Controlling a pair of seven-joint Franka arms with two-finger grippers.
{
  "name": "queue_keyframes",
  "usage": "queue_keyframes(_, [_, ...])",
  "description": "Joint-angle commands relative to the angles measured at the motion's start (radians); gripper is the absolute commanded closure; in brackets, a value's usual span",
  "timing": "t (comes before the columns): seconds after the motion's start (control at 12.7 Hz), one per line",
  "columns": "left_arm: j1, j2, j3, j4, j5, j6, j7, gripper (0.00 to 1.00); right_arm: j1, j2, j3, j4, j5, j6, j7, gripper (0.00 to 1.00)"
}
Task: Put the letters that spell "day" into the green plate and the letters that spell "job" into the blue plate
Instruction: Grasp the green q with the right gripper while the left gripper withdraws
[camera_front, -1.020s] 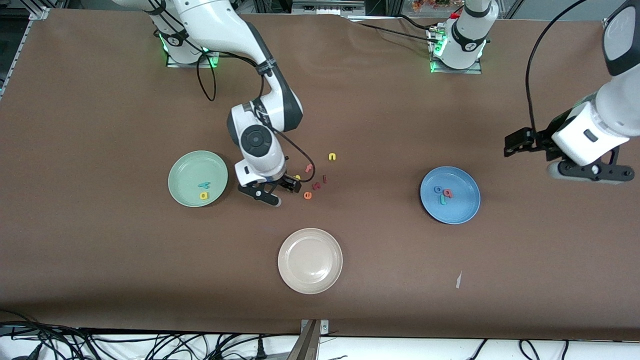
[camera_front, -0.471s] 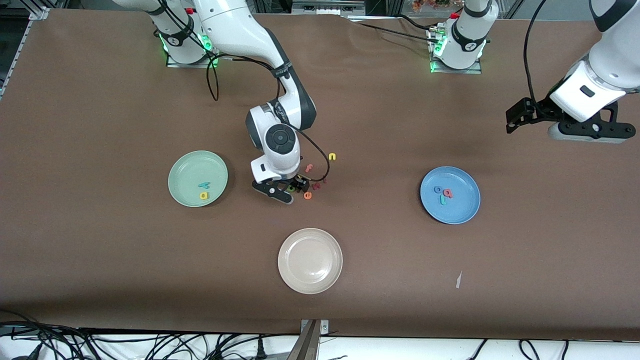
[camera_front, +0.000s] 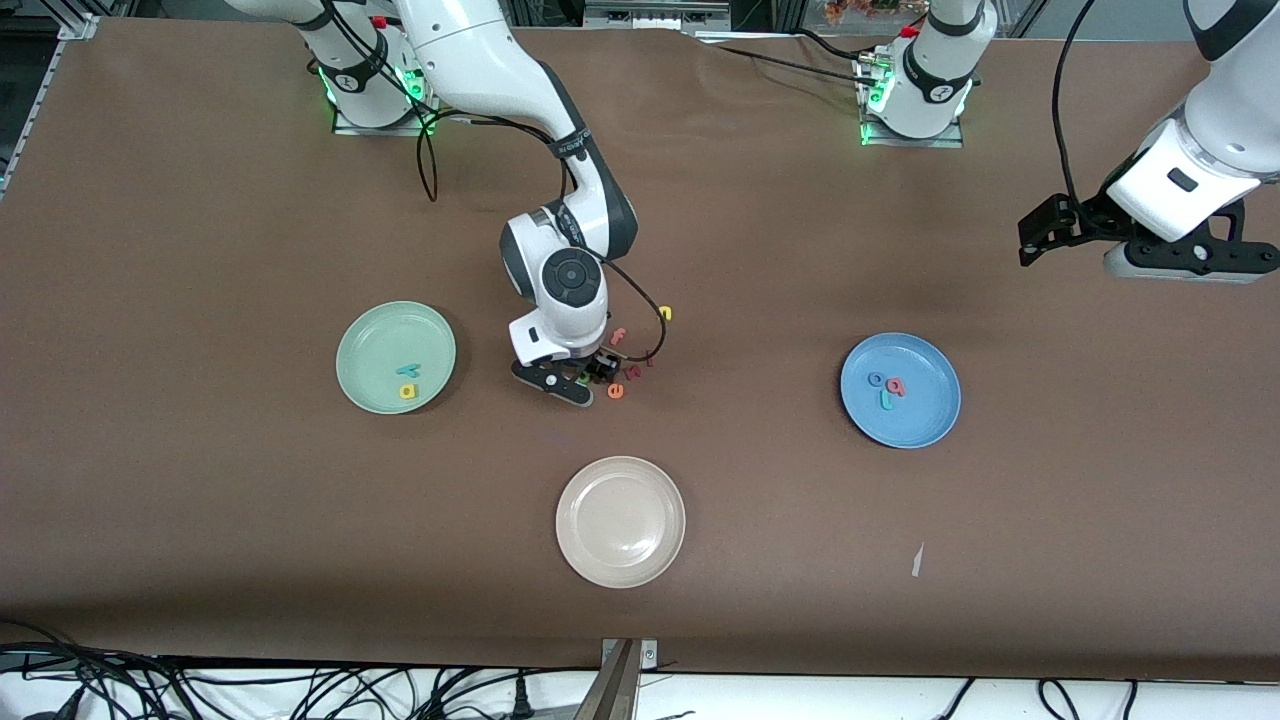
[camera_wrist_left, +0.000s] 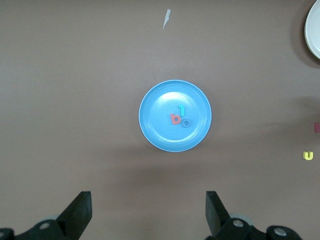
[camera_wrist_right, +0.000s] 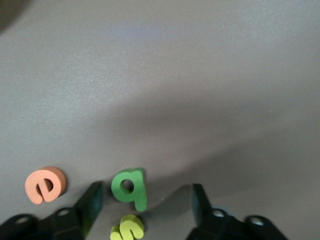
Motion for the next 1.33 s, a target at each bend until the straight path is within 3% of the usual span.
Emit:
queue_keyframes(0.0, [0.013,-0.004,-0.013,0.03,0.016,-0.063,0.004,0.0,0.006,0.016,-0.009,0.023,-0.017,-0.004,0.003,0.23])
queue_keyframes(0.24, [0.015,0.002,-0.013,0.046,0.019,-0.118,0.001,0.0,0.006,0.014,-0.007,0.021,-0.017,-0.002,0.001,0.34])
queue_keyframes(0.47, [0.013,0.034,-0.014,0.106,0.008,-0.123,0.004,0.0,0.004,0.013,-0.007,0.021,-0.015,-0.002,-0.001,0.55])
queue_keyframes(0.78, [0.001,0.033,-0.036,0.122,0.007,-0.141,0.003,0.0,0.004,0.011,-0.007,0.018,-0.015,-0.002,-0.001,0.63])
queue_keyframes(1.1, [0.001,0.035,-0.036,0.129,0.014,-0.149,0.003,0.0,-0.005,0.005,-0.006,0.015,-0.015,-0.005,-0.03,0.84])
queue_keyframes(1.26, [0.001,0.033,-0.036,0.129,0.011,-0.15,0.004,0.0,-0.032,-0.019,0.02,0.006,-0.017,-0.007,-0.053,0.85])
